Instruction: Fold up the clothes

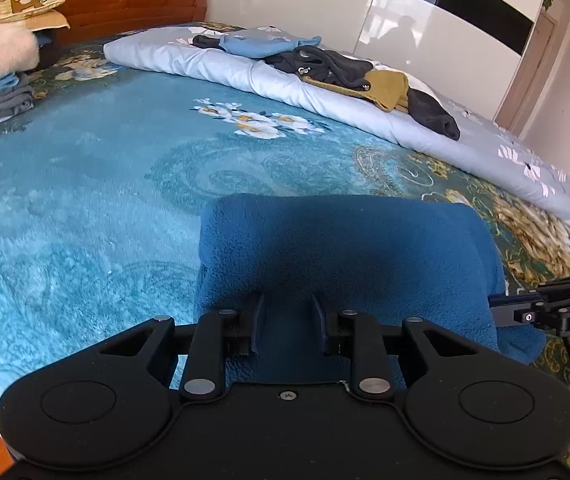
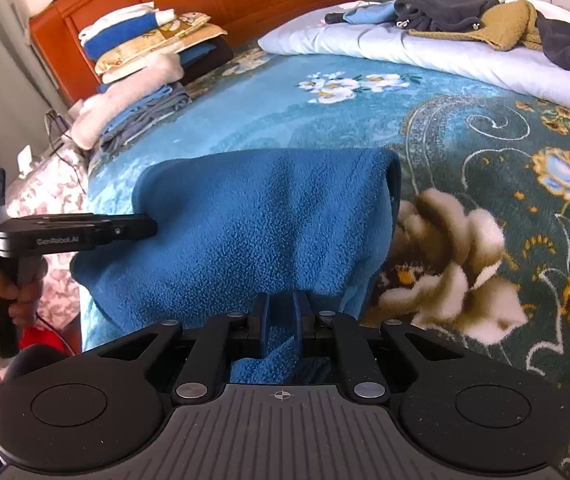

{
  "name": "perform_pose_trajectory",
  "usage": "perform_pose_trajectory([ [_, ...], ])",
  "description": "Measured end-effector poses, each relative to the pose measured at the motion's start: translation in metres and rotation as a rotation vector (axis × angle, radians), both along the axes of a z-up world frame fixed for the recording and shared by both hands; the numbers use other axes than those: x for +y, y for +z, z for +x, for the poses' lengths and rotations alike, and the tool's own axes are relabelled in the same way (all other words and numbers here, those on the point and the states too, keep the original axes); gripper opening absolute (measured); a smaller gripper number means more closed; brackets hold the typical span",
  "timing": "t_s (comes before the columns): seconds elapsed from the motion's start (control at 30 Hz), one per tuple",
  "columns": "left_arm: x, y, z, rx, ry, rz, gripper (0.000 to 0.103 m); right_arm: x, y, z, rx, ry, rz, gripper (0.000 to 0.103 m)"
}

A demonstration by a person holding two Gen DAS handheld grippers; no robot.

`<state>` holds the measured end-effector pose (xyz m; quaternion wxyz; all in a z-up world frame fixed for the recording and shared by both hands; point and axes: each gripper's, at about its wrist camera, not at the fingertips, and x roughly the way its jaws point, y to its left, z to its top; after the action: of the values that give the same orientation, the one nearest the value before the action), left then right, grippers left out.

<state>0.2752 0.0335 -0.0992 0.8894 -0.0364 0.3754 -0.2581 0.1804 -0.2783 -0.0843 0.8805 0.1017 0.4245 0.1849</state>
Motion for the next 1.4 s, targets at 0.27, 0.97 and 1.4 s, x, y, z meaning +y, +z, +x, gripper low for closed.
perform_pose_trajectory([
  [0.27,-0.002,0.001,-0.007,-0.024,0.015,0.006,0.027,0.001,0.0,-0.003,0.002,-0.006,-0.014,0.009],
  [0.97,0.02,0.003,-0.064,-0.019,0.001,-0.059,0.029,-0.003,0.0,-0.032,0.036,-0.021,0.04,0.011],
  [1.4,0.021,-0.005,-0.063,0.007,0.016,-0.061,0.03,-0.003,-0.003,-0.034,0.031,-0.036,0.048,0.011],
])
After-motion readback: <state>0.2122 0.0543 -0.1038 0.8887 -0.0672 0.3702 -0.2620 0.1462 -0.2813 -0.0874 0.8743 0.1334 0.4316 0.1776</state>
